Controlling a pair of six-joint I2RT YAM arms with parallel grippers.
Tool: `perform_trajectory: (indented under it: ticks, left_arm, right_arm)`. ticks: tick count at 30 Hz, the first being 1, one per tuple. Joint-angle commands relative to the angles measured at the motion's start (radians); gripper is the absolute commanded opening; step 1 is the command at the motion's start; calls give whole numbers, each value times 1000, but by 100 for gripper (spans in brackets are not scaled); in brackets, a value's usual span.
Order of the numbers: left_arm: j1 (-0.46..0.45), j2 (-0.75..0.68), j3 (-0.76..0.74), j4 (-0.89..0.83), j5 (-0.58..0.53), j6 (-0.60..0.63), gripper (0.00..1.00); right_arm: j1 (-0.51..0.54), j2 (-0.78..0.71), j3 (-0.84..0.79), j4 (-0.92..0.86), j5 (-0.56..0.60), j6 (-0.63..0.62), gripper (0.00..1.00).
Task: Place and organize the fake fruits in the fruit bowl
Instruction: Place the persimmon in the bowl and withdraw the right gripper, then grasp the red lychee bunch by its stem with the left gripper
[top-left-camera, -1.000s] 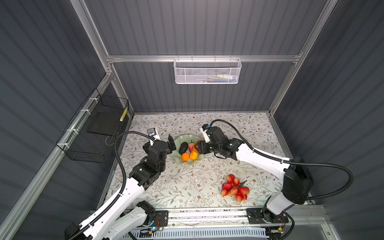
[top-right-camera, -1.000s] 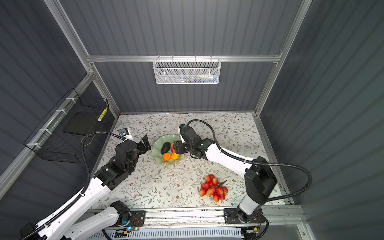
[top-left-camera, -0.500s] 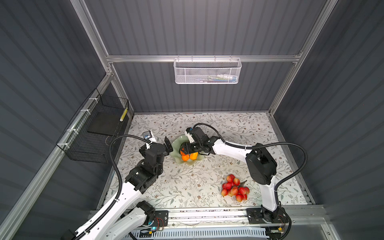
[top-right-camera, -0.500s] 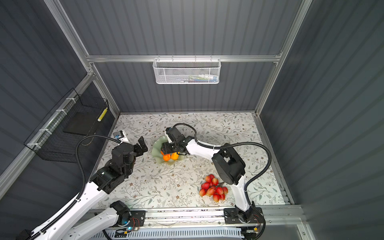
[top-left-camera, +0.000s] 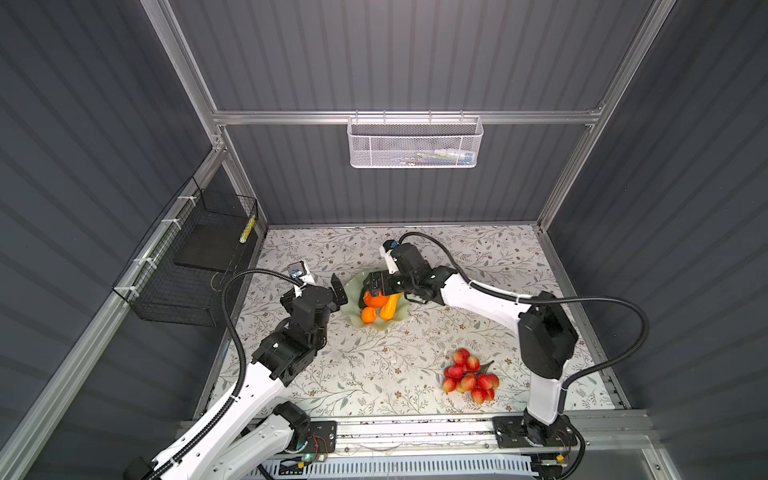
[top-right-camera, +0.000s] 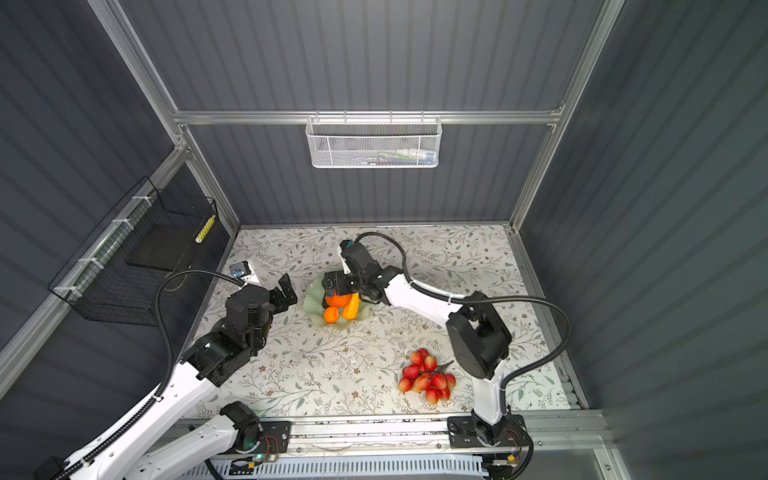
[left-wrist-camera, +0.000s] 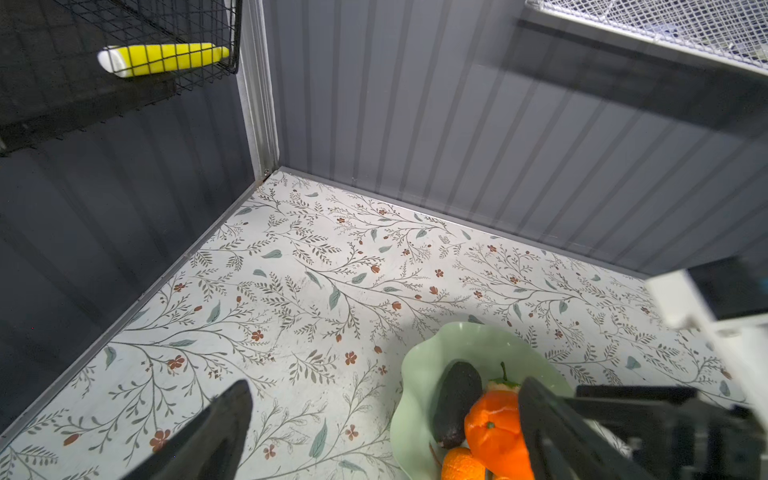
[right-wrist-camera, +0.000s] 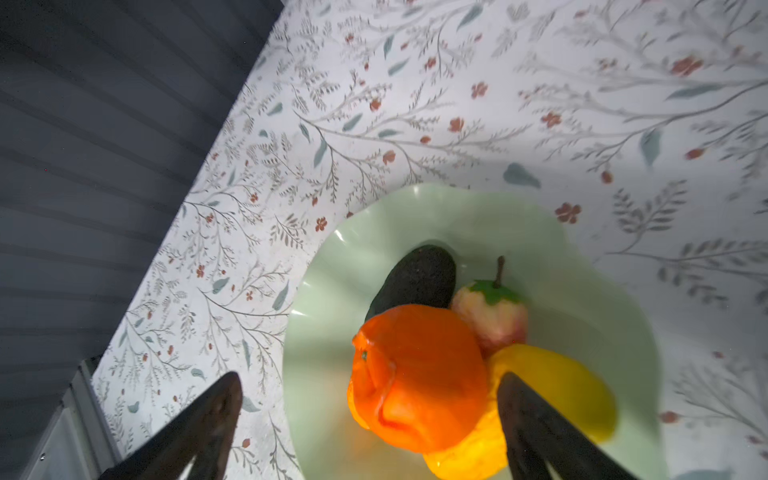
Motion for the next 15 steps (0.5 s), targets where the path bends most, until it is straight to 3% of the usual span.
perform_trajectory:
  ticks: [1,6,12,15]
  left_arm:
    - [6,24,41,17,79,-15,100]
    - [6,132,97,69,345,12,100]
    - [-2,412,247,64,825,-3,92]
    - [-88,538,284,98,936,-18,90]
  right_arm:
    - [-60,-109,-79,45,28,11,97]
    - [-172,-287,-252,80,74,26,99]
    - [-324,-491,-460,106,132,48,99]
    - [-389,-558,-528,97,147,52,99]
